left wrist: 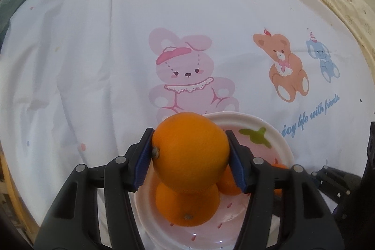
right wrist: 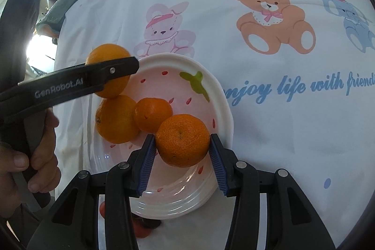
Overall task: Organize fruits
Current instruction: 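Place the large orange on the plate with the left tool while the right tool places the tangerine, then open both tools and pull them back from the plate, then grasp the last tangerine beside the tomatoes with the right tool, then grasp the large red tomato with the left tool while the right tool lifts the tangerine, then set the red tomato on the plate with the left tool while the right tool sets the tangerine there, then open both tools and withdraw them from the plate, then grasp the green tomato with the left tool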
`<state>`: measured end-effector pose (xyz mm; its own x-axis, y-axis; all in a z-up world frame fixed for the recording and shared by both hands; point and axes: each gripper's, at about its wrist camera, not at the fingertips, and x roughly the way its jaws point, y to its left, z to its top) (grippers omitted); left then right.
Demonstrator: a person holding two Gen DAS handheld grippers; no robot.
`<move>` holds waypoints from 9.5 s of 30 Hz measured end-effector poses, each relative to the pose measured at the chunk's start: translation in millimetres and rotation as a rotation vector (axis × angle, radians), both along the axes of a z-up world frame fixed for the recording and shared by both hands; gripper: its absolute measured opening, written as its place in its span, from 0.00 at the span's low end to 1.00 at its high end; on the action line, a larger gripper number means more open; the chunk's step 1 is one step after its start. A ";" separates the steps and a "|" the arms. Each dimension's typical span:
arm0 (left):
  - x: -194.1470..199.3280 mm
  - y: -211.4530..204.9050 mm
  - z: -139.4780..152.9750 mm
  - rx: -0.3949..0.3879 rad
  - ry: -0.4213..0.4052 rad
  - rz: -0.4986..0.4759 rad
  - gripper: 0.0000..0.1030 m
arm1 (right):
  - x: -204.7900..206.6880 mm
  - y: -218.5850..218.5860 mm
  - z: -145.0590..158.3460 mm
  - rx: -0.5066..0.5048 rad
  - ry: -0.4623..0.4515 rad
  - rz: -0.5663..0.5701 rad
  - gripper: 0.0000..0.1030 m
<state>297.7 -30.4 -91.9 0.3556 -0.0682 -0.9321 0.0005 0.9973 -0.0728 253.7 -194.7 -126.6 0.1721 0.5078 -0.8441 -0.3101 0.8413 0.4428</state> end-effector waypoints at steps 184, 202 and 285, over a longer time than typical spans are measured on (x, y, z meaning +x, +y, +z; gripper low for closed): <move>-122.8 11.2 -8.7 -0.033 0.043 -0.056 0.26 | -21.9 -32.5 45.6 0.010 -0.045 -0.154 0.44; -114.5 7.8 -22.9 -0.089 0.098 -0.028 0.33 | 11.1 -8.9 13.2 0.056 -0.012 -0.116 0.52; -157.3 -74.3 -47.6 0.207 0.360 -0.781 0.37 | -118.0 -76.5 73.9 0.113 -0.033 -0.326 0.72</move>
<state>140.3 -104.8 -139.5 -0.0390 0.0134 -0.9992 0.6988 0.7151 -0.0177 135.7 -271.2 -52.7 0.3669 0.5112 -0.7772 -0.0484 0.8448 0.5329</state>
